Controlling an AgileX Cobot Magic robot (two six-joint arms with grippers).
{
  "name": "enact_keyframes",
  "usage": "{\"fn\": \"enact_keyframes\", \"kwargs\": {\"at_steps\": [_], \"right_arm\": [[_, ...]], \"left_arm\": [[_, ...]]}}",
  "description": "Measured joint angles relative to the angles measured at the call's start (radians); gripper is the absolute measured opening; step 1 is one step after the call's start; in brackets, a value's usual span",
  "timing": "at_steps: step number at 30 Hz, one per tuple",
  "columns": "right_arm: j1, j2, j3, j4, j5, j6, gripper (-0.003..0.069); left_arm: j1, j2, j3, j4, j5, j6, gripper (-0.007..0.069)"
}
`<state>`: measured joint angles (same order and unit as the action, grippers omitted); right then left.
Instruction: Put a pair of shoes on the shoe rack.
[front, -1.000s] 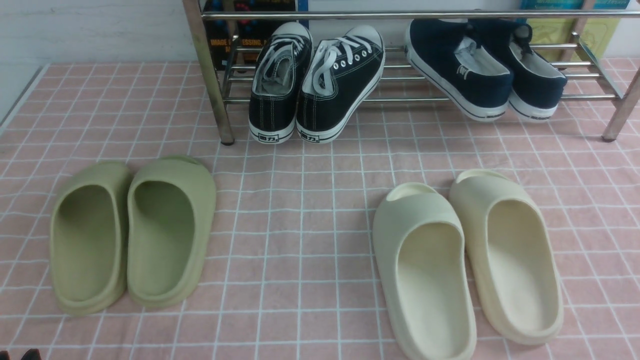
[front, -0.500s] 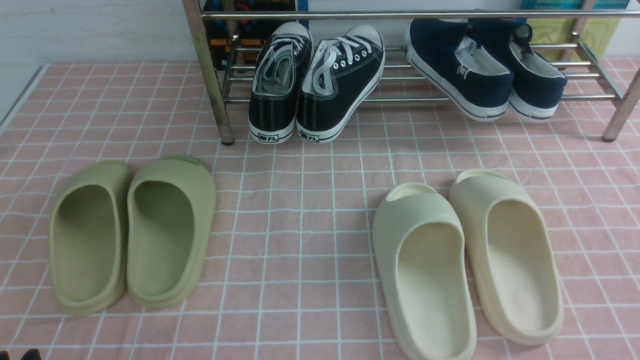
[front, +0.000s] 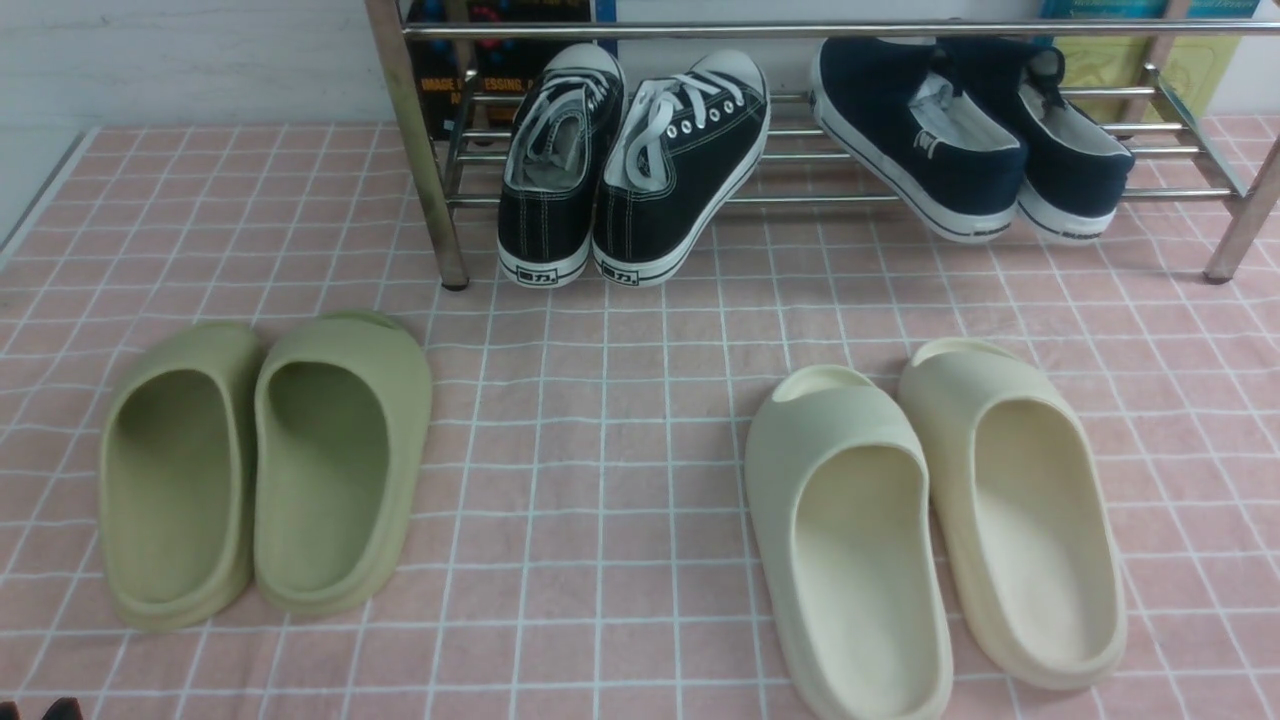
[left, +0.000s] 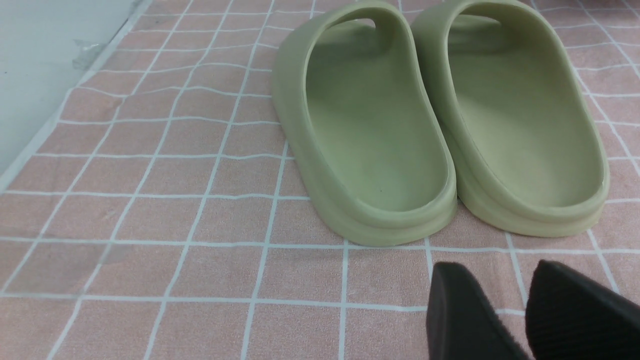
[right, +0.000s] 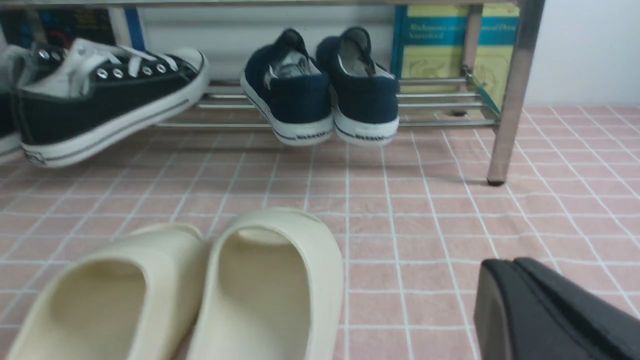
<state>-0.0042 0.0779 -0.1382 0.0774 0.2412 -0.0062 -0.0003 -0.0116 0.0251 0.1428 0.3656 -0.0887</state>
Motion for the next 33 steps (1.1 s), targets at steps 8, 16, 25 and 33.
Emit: {"fn": "enact_keyframes", "kwargs": {"at_steps": [8, 16, 25, 33], "right_arm": [[-0.005, -0.087, 0.157, -0.049, -0.003, 0.047, -0.0019], [-0.023, -0.087, 0.162, -0.103, 0.073, 0.094, -0.0019], [-0.023, -0.087, 0.156, -0.11, 0.117, 0.094, -0.0019], [-0.026, -0.087, 0.156, -0.11, 0.12, 0.094, -0.0019]], "left_arm": [[0.0, 0.0, 0.0, 0.001, 0.0, 0.0, 0.0238], [0.0, 0.0, 0.0, 0.001, 0.0, 0.0, 0.0238], [0.0, 0.0, 0.0, 0.001, 0.0, 0.0, 0.0238], [0.0, 0.0, 0.0, 0.001, 0.0, 0.0, 0.0238]]}}
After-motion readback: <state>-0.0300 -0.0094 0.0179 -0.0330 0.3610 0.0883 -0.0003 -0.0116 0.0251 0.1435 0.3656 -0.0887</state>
